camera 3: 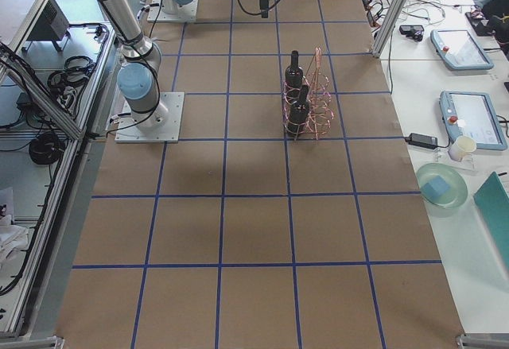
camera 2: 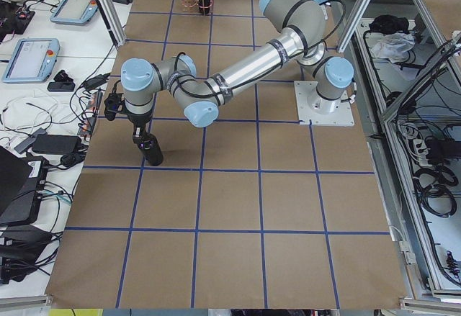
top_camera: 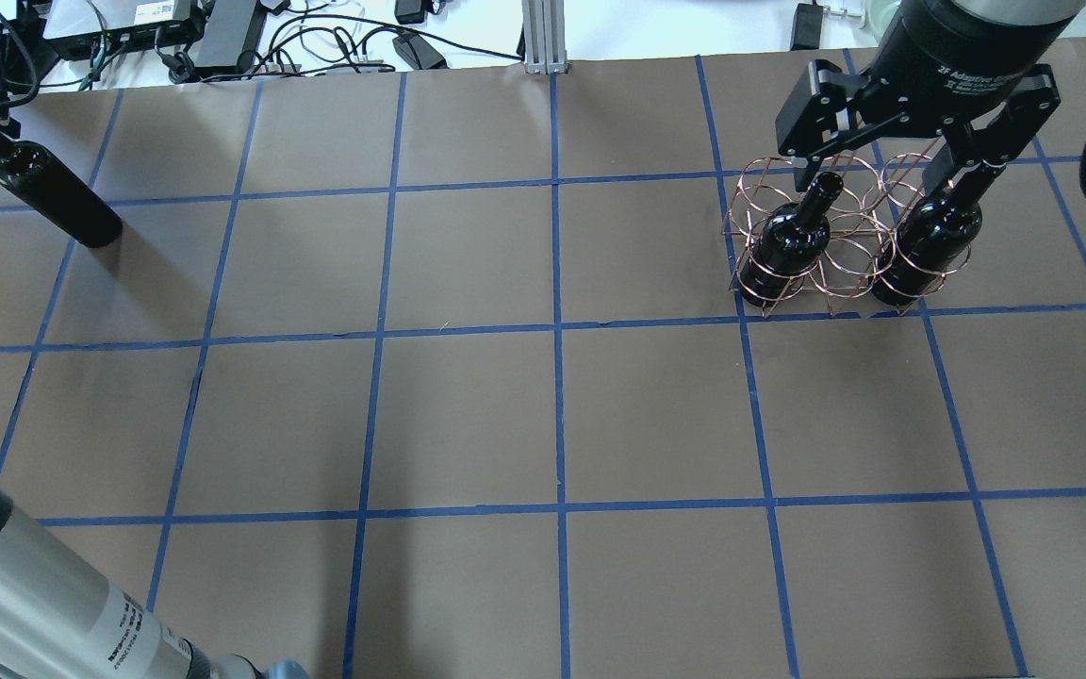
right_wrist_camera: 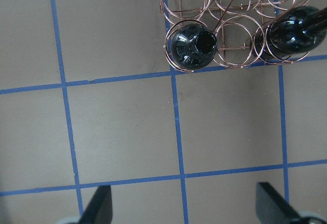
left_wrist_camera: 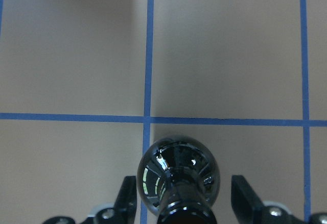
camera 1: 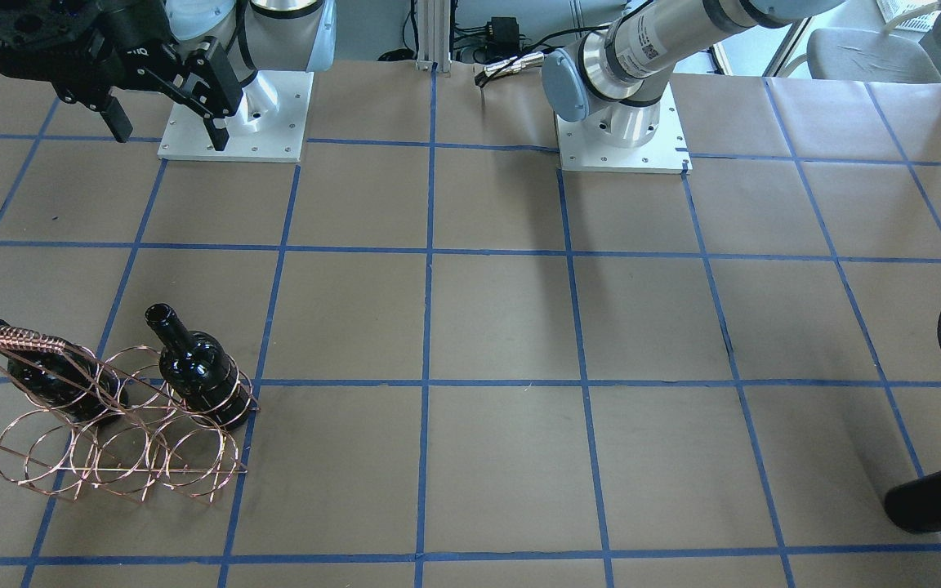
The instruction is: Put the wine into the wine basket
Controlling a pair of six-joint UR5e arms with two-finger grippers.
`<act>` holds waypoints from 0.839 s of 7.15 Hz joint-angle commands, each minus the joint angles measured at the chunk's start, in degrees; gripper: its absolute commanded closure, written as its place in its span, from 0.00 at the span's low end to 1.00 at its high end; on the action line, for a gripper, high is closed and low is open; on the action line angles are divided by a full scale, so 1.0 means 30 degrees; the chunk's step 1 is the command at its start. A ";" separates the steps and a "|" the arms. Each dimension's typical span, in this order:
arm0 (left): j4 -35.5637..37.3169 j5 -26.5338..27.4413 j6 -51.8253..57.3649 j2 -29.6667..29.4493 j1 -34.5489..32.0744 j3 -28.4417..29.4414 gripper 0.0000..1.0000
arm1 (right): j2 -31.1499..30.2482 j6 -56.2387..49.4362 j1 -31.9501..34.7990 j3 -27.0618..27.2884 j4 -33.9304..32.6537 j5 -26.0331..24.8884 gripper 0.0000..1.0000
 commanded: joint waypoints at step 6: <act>-0.0146 -0.0025 0.0675 0.0266 -0.0024 -0.0155 1.00 | -0.0001 -0.0003 0.0010 0.0000 0.0000 -0.0001 0.00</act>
